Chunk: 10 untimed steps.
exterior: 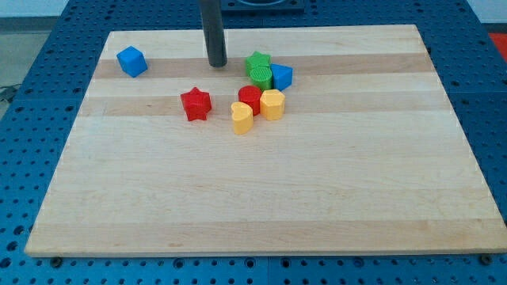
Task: Push both green star and blue triangle towards center of the board
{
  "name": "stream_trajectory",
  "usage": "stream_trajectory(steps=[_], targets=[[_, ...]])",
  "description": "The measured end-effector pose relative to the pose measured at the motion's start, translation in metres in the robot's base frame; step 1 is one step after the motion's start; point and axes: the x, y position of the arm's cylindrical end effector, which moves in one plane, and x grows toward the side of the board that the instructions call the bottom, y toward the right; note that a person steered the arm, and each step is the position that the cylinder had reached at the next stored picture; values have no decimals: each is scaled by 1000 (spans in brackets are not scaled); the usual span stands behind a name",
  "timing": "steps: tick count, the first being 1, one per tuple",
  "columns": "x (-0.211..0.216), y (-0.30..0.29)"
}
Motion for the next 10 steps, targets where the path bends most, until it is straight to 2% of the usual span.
stream_trajectory(steps=[2,4,7,8,9,10], targets=[[-1,31],[20,114],[116,218],[127,230],[50,208],[4,175]])
